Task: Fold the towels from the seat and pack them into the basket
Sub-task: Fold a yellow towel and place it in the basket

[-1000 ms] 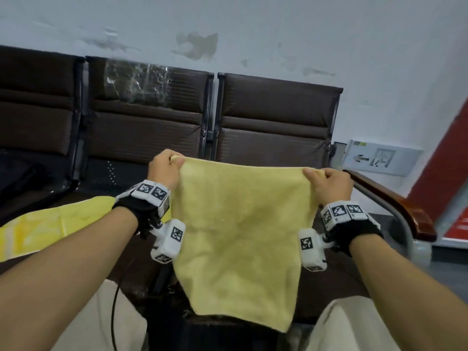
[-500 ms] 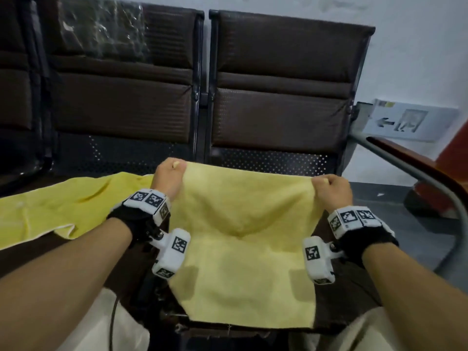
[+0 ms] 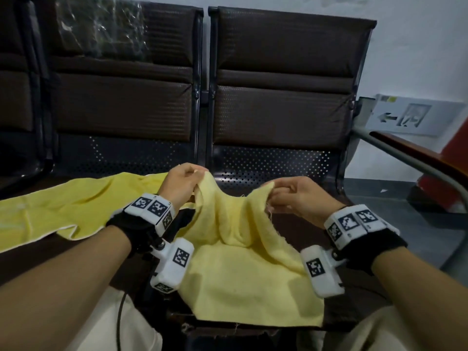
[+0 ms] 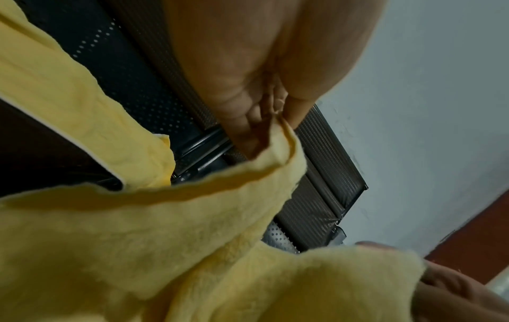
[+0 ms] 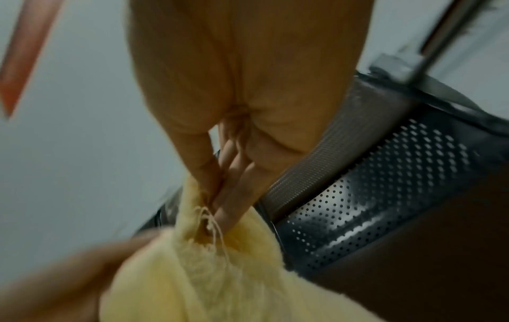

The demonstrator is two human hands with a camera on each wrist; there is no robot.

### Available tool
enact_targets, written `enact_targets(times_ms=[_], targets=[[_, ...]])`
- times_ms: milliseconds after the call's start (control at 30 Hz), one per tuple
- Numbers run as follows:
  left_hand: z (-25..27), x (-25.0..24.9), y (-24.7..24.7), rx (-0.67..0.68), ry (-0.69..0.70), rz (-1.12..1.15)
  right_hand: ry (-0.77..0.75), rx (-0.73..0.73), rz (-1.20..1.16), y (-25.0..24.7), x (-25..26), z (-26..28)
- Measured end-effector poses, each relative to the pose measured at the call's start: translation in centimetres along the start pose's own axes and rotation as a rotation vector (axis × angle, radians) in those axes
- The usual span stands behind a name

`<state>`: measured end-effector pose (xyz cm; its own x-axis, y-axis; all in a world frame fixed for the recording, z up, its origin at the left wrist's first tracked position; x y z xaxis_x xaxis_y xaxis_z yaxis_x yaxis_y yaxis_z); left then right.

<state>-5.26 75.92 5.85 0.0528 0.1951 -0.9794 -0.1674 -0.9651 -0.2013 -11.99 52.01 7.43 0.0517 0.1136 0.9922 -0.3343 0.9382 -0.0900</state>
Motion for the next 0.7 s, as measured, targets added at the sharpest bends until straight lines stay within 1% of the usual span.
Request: enact_targets(times_ms=[100,133,167,200,267,333,367,433,500,700], targets=[[0.6,-0.3,0.7,0.067,0.047,0.006,0.001,-0.042,0.653,0.2,-0.3,-0.1],[0.7,-0.3,1.0,0.099,0.055,-0.001,-0.017,-0.031,0.817,0.5,-0.2,-0.2],[0.7,-0.2,1.3,0.13,0.063,-0.008,-0.052,-0.019,0.903,0.8,-0.1,-0.4],[0.8,-0.1,1.7,0.157,0.07,-0.018,-0.105,-0.014,0.914,1.2,0.2,-0.6],[0.9,0.0,2.3,0.204,0.075,-0.043,-0.208,-0.027,0.792,1.9,0.9,-1.1],[1.0,0.0,3.1,0.268,0.063,-0.035,-0.27,-0.071,0.674,2.3,1.4,-1.6],[1.0,0.0,3.5,0.31,0.05,-0.011,-0.283,-0.096,0.661,2.4,1.4,-1.8],[1.1,0.1,4.2,0.391,0.02,0.033,-0.253,-0.103,0.686,2.6,1.1,-2.3],[1.2,0.1,4.6,0.446,-0.007,0.057,-0.211,-0.078,0.748,2.6,0.6,-2.7],[1.1,-0.1,4.7,0.483,-0.022,0.036,-0.17,-0.116,0.805,2.6,-0.2,-3.7]])
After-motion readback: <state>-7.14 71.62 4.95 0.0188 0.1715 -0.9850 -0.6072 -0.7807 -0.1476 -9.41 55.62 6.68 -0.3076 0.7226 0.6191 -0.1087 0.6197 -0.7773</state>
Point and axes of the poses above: each hand's wrist, its own z-axis away from the middle knuckle, its own y-axis out of the palm, x = y × z, the point moved 3 cm from there along -z, towards the middle knuckle, and after that the axes turned 8 degrees about x, right-handed, at the moved point
